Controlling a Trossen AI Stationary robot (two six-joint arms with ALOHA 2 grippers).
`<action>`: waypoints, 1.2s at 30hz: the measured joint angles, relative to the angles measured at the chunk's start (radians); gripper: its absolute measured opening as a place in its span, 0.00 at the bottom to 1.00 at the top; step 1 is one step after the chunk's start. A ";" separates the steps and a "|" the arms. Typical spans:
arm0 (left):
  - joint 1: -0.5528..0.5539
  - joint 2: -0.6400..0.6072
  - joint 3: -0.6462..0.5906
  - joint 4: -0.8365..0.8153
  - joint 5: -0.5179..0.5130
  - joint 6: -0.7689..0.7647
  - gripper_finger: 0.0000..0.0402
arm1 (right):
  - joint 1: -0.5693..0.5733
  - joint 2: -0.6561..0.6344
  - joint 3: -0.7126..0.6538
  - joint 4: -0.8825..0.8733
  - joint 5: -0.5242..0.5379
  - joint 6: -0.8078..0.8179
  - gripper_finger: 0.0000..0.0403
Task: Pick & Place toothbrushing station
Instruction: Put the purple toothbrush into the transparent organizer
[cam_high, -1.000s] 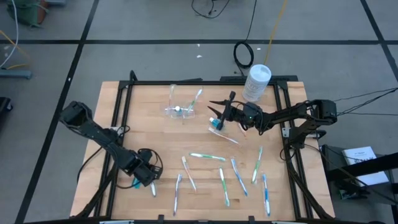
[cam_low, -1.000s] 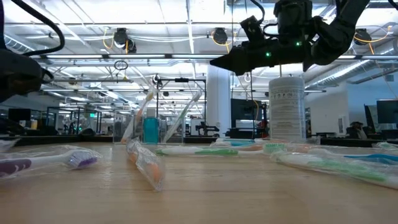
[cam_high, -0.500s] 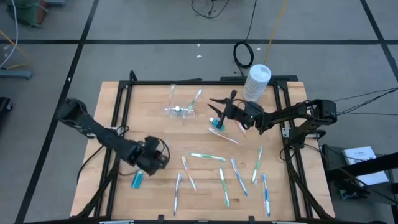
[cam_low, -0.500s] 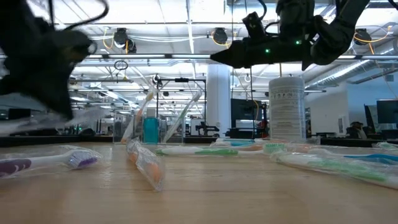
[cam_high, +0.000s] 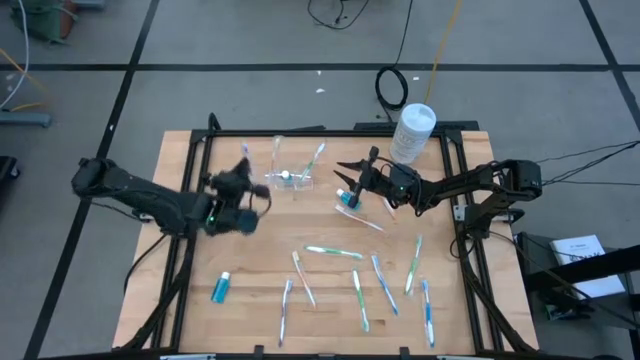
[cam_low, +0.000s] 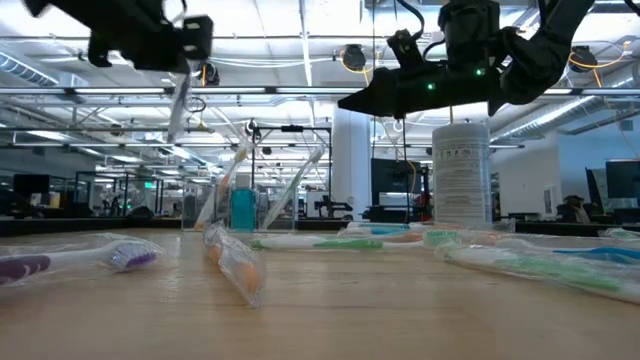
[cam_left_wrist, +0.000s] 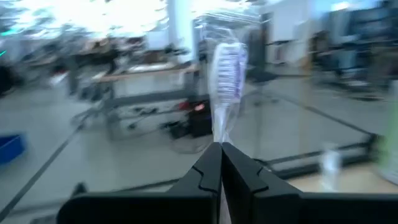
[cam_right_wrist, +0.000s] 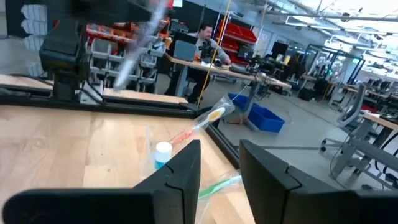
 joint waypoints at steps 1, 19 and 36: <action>0.039 0.003 0.000 0.023 0.023 0.019 0.01 | 0.000 0.000 0.000 -0.002 0.000 -0.002 0.26; 0.410 0.084 0.001 0.911 0.628 0.915 0.01 | 0.000 0.000 0.000 0.001 0.000 -0.038 0.26; 0.571 -0.011 -0.398 1.212 0.903 0.766 0.00 | 0.000 0.000 0.000 0.000 0.000 -0.037 0.26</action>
